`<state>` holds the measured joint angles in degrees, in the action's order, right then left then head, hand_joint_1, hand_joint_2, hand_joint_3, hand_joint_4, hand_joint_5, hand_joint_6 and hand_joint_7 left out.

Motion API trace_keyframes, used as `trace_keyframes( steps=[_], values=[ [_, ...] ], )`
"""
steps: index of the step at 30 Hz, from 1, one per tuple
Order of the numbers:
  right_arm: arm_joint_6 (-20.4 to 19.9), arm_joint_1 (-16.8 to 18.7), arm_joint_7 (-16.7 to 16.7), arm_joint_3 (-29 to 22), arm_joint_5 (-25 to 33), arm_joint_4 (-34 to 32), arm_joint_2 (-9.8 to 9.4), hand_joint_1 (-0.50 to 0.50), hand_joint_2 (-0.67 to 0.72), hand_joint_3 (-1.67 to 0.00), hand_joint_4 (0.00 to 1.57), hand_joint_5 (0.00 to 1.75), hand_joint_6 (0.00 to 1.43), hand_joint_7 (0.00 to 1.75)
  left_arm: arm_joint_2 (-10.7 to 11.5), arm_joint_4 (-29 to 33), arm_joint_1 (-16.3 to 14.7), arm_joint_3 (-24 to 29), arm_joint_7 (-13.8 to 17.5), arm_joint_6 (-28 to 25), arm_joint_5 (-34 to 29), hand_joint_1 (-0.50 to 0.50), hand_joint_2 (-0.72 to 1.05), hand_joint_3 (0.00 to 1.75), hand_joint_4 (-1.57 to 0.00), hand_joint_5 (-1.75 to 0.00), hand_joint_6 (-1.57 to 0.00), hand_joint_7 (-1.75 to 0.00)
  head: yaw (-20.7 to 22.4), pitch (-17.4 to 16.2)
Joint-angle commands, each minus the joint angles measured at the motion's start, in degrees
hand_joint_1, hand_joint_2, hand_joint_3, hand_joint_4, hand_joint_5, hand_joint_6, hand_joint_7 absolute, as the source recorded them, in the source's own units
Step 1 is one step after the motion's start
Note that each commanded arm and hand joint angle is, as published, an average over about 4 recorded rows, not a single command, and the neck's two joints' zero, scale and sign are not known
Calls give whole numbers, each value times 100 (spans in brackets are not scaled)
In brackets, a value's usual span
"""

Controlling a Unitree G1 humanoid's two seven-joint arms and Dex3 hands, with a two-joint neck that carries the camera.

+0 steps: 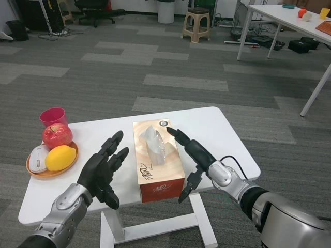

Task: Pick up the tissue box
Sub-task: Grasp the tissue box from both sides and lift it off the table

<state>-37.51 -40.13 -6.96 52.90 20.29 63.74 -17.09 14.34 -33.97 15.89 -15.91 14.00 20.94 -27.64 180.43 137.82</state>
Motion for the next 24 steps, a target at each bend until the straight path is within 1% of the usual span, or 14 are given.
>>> trace_keyframes(
  steps=[1, 5, 11, 15, 18, 22, 24],
  values=[
    [-46, 40, 2, -128, 19, 55, -36, -44, 15, -8, 0, 0, 0, 14, -54, -202, 122, 88, -35, 79, 59, 50, -55, 0, 0, -31, 0, 0, 5, 0],
    [-46, 18, -3, -148, 19, 191, 13, -45, 15, -8, 0, 0, 0, 14, -98, -413, 313, 53, -99, 121, 140, 50, -55, 0, 0, -31, 0, 0, 18, 14],
    [-37, -153, -112, -130, 19, 653, 206, -46, 15, -8, 0, 0, 0, 14, -177, -967, 797, -303, -358, 217, 189, 50, -55, 0, 0, -31, 0, 0, -7, 10],
    [-28, -276, -337, -62, 19, 1048, 375, -46, 15, -8, 0, 0, 0, 14, -258, -1417, 1151, -580, -640, 380, 191, 50, -55, 0, 0, -31, 0, 0, -7, 22],
    [-28, -342, -482, 6, 19, 1224, 443, -46, 15, -8, 0, 0, 0, 14, -278, -1635, 1315, -752, -793, 459, 193, 50, -55, 0, 0, -31, 0, 0, -1, 47],
    [-26, -402, -699, 116, 19, 1411, 549, -46, 15, -8, 0, 0, 0, 14, -315, -1912, 1542, -978, -881, 481, 191, 50, -55, 0, 0, -31, 0, 0, 18, 86],
    [-20, -417, -780, 160, 17, 1485, 591, -46, 12, -8, 0, 0, 0, 14, -333, -2024, 1649, -1112, -881, 481, 191, 50, -55, 0, 0, -31, 0, 0, 17, 83]
  ],
)
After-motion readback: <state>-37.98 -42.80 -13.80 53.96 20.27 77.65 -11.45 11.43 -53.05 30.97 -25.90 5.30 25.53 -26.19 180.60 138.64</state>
